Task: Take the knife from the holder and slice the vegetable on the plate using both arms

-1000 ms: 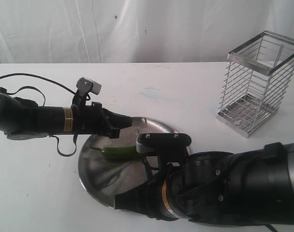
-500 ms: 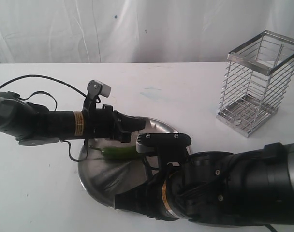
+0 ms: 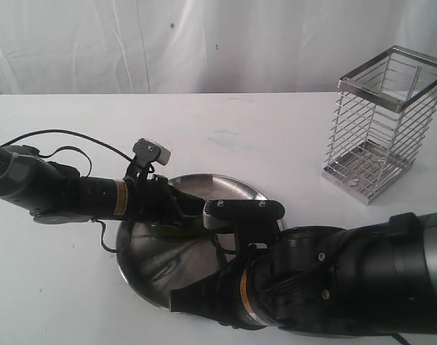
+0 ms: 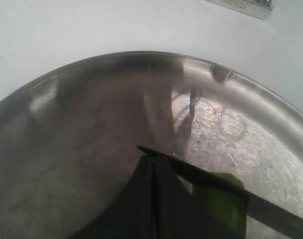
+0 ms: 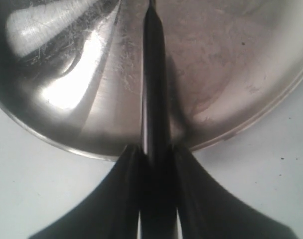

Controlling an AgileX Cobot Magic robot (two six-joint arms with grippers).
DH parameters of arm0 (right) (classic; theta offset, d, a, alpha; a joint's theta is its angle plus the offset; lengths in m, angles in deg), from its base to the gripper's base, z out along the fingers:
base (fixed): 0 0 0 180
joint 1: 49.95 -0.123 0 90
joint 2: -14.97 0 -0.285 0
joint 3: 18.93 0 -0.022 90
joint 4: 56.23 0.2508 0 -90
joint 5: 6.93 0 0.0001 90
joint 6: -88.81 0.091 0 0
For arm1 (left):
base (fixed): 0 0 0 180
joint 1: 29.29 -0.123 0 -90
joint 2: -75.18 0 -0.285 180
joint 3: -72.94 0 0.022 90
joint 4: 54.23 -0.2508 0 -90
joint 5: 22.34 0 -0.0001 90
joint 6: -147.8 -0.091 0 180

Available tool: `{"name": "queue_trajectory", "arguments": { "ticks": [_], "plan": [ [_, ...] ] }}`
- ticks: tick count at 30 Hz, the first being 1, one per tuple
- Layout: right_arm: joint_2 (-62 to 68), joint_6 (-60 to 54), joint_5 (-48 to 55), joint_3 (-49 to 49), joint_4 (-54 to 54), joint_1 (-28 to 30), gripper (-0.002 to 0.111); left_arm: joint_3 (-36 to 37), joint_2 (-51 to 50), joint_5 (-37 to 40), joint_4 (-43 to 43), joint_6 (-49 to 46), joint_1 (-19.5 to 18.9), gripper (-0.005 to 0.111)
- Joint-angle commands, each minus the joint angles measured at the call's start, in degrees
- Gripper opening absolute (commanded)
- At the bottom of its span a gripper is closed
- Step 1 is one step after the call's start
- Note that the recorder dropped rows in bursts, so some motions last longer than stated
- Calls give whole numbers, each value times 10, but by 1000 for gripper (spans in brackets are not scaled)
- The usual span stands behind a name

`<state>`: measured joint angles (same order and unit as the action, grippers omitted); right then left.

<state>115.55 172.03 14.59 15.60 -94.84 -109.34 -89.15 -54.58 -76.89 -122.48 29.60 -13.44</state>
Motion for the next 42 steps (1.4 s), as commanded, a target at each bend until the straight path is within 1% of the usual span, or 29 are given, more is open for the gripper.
{"name": "queue_trajectory", "arguments": {
  "ticks": [1,3,5,7,8,10,14,19,29,32,35,37,39,42],
  "plan": [
    [0,-2,-1,0,-3,0,0,5,-10,38,-25,15,2,0],
    [8,-2,2,0,1,0,0,5,-9,25,-25,14,2,0],
    [11,-2,-5,0,1,0,0,5,-1,-3,-1,0,1,0],
    [11,-2,-8,0,3,0,0,5,13,-55,36,-12,-7,0],
    [11,-2,-8,0,3,0,0,5,22,-99,51,-12,-16,0],
    [11,-2,-8,0,3,0,0,5,32,-121,68,-12,-27,0],
    [11,-2,-15,0,3,0,0,5,33,-110,68,-12,-31,0],
    [11,-2,-21,-1,3,0,0,5,33,-110,81,-21,-31,0],
    [11,-2,-21,-1,1,0,0,5,33,-114,77,-14,-31,0],
    [11,-2,-21,-1,1,0,0,5,30,-114,77,-15,-24,0],
    [11,-2,-23,-1,1,0,0,5,20,-103,75,-15,-10,0],
    [11,-2,-24,-1,1,0,0,-4,15,-74,60,-15,1,0],
    [11,-2,-24,-1,1,0,0,-22,12,-42,21,-15,10,0],
    [11,-2,-24,-1,1,0,0,-47,12,-33,-7,18,15,0]
  ]
}}
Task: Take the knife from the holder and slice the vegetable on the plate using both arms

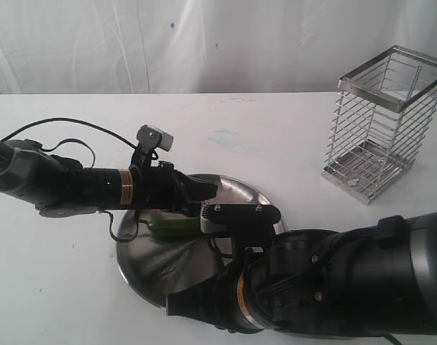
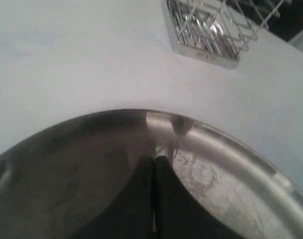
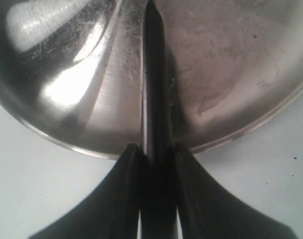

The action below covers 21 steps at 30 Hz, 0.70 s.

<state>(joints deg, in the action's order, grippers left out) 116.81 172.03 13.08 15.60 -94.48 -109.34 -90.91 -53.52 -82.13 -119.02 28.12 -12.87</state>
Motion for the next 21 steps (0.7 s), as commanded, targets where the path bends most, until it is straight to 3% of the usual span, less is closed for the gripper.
{"name": "queue_trajectory", "arguments": {
  "ticks": [1,13,21],
  "plan": [
    [-1,-2,-9,-1,-2,0,0,-35,2,17,-47,42,9,0],
    [-1,-2,-9,-1,-2,0,0,-49,-24,142,-140,91,10,0],
    [-1,-2,9,-1,-2,0,0,-49,-35,249,-272,184,10,0]
  ]
}}
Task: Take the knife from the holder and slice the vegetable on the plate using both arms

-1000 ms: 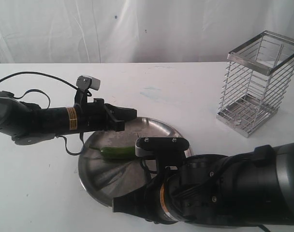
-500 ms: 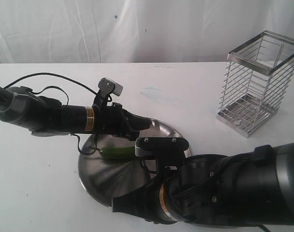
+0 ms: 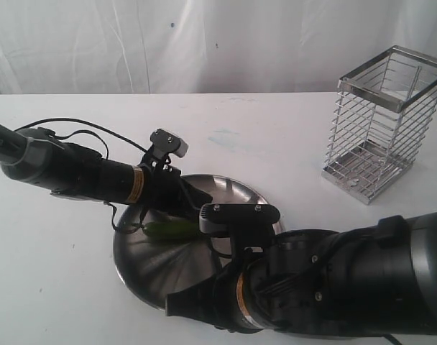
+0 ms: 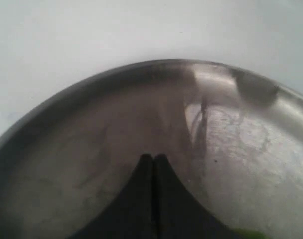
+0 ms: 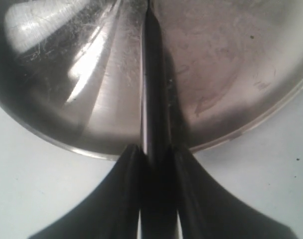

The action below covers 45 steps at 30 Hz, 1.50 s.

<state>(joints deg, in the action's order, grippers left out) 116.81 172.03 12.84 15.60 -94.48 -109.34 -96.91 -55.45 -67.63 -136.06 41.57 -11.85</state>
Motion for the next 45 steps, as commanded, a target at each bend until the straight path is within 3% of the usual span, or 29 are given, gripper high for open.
{"name": "queue_trajectory", "arguments": {
  "ticks": [1,10,28,37,41,45],
  "plan": [
    [-1,-2,17,-1,-2,0,0,11,-16,102,-110,57,0,0],
    [-1,-69,36,0,78,0,0,11,-16,61,-116,68,0,0],
    [13,-102,41,0,117,0,0,-24,35,-59,-103,86,-1,0],
    [13,-100,32,0,117,0,0,5,34,-46,-127,85,-1,0],
    [13,-100,26,0,116,0,0,3,34,-75,-82,86,1,0],
    [13,-100,24,0,116,0,0,3,34,-16,-128,89,26,0]
  ]
}}
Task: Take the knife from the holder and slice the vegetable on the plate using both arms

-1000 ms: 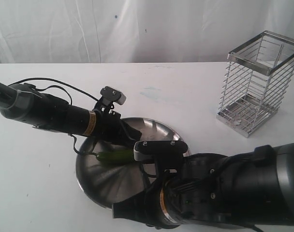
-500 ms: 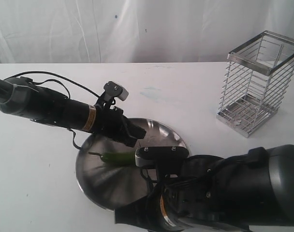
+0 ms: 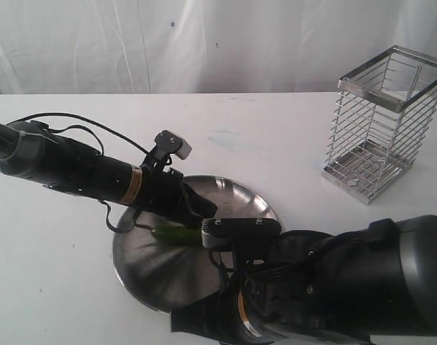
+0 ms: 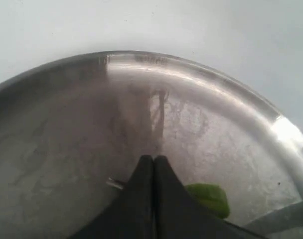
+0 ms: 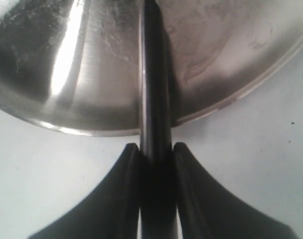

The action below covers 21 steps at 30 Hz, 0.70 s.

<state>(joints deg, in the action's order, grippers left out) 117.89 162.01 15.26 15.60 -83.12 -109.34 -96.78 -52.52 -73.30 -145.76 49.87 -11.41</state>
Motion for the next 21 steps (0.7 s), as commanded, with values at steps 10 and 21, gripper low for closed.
{"name": "queue_trajectory", "arguments": {
  "ticks": [10,21],
  "plan": [
    [2,-8,54,0,15,0,0,2,5,136,-84,113,55,0],
    [2,-15,50,0,19,0,0,-31,6,132,-84,95,50,0]
  ]
}}
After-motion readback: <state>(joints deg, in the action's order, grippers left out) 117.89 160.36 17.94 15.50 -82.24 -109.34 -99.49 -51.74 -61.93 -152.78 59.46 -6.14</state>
